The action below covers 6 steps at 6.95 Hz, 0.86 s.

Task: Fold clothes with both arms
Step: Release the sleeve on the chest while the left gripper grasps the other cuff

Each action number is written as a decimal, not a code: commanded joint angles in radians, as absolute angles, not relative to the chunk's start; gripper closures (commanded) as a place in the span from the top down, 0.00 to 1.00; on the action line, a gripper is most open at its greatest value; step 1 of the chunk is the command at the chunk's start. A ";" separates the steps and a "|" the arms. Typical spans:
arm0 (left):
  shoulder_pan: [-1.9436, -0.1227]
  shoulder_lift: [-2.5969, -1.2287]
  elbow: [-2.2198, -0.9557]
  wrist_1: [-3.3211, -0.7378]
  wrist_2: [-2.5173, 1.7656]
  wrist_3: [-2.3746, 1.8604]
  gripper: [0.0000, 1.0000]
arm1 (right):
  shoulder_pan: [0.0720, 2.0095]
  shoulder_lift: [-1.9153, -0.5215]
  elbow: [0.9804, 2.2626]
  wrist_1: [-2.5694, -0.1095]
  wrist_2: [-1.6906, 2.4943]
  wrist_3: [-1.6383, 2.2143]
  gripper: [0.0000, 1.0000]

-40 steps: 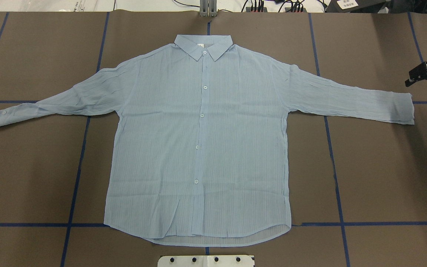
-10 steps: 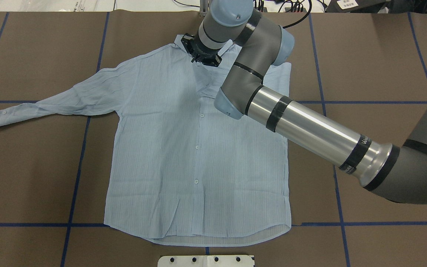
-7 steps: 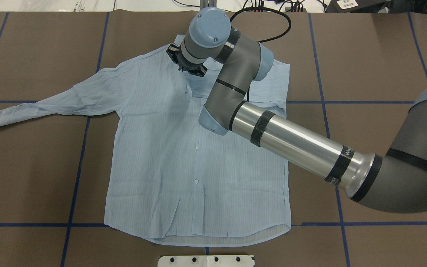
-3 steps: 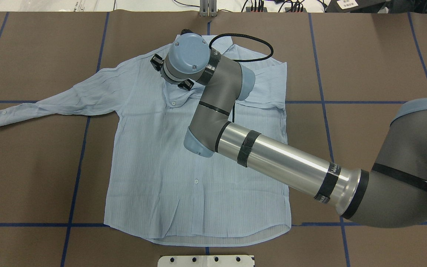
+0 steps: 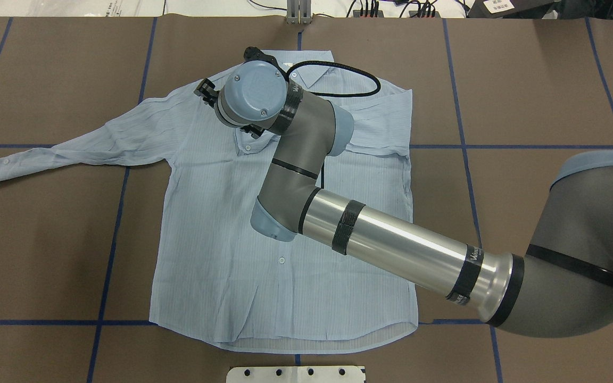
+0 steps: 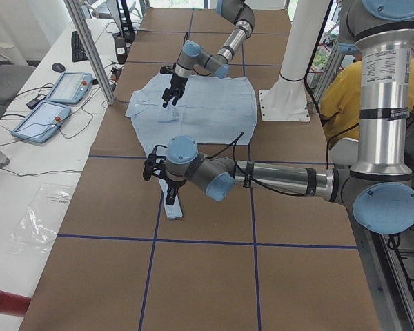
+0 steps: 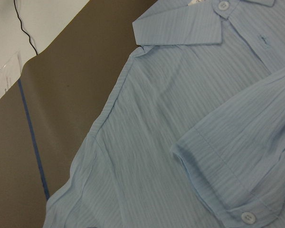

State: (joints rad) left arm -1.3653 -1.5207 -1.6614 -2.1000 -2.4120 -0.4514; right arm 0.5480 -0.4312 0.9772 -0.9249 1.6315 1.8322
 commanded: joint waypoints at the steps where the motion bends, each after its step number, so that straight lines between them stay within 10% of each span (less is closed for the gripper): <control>1: -1.325 -1.589 -1.548 -2.097 -2.414 -0.463 0.99 | 0.546 -0.449 1.000 -0.928 1.628 1.832 1.00; 6: -1.249 -1.733 -1.327 -2.138 -2.402 -0.459 0.90 | 0.540 -0.526 1.086 -0.922 1.626 1.829 1.00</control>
State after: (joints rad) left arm -1.2691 -1.6770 -1.3933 -2.1276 -2.4023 -0.4519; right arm 0.5419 -0.5184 1.0788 -0.9225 1.6261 1.8288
